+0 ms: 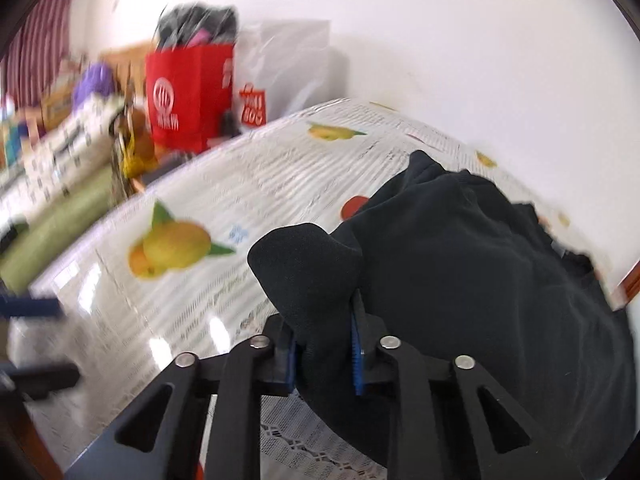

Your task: Fold small clothes

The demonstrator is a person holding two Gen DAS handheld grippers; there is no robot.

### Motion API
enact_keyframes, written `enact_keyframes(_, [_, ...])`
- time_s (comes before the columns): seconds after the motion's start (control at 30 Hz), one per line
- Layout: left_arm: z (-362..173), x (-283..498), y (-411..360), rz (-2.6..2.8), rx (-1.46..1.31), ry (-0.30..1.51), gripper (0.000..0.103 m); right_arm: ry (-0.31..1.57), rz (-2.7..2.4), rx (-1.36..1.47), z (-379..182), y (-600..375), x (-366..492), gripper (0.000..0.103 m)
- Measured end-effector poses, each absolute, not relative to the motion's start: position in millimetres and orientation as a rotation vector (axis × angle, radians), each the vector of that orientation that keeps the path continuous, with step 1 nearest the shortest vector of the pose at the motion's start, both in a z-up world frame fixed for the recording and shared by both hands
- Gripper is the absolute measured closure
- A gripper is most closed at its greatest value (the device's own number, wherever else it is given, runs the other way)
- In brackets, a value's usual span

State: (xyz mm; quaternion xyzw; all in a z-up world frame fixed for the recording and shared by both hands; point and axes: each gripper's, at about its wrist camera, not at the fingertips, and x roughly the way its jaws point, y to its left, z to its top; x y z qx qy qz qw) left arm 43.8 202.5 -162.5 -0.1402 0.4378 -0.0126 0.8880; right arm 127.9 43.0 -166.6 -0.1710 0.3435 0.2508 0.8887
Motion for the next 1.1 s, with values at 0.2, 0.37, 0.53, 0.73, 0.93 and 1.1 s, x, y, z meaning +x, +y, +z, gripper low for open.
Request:
enact_keyframes(0.2, [-164.3, 64.2, 162.0, 0.006, -0.186, 0.919, 0.043, 0.562, 0.473, -0.113, -101.4, -20.2, 134.3, 0.087])
enact_keyframes(0.37, [-162.8, 73.6, 131.8, 0.018, -0.085, 0.911, 0.043, 0.487, 0.372, 0.11, -73.1, -116.3, 142.5, 0.088])
enact_keyframes(0.53, [-162.4, 83.4, 109.5, 0.003, -0.061, 0.924, 0.043, 0.5, 0.24, 0.254, -80.4, -205.1, 149.9, 0.088])
enact_keyframes(0.73, [-150.2, 92.1, 57.2, -0.159, -0.049, 0.894, 0.043, 0.639, 0.151, 0.291, -137.2, -267.8, 145.6, 0.086])
enact_keyframes(0.93, [-150.8, 104.3, -11.2, -0.353, -0.053, 0.904, 0.043, 0.725, 0.142, 0.313, -168.5, -297.1, 137.6, 0.076])
enact_keyframes(1.1, [-161.5, 120.3, -50.3, -0.384, -0.017, 0.922, 0.043, 0.73, 0.213, 0.359, -166.5, -305.7, 142.7, 0.058])
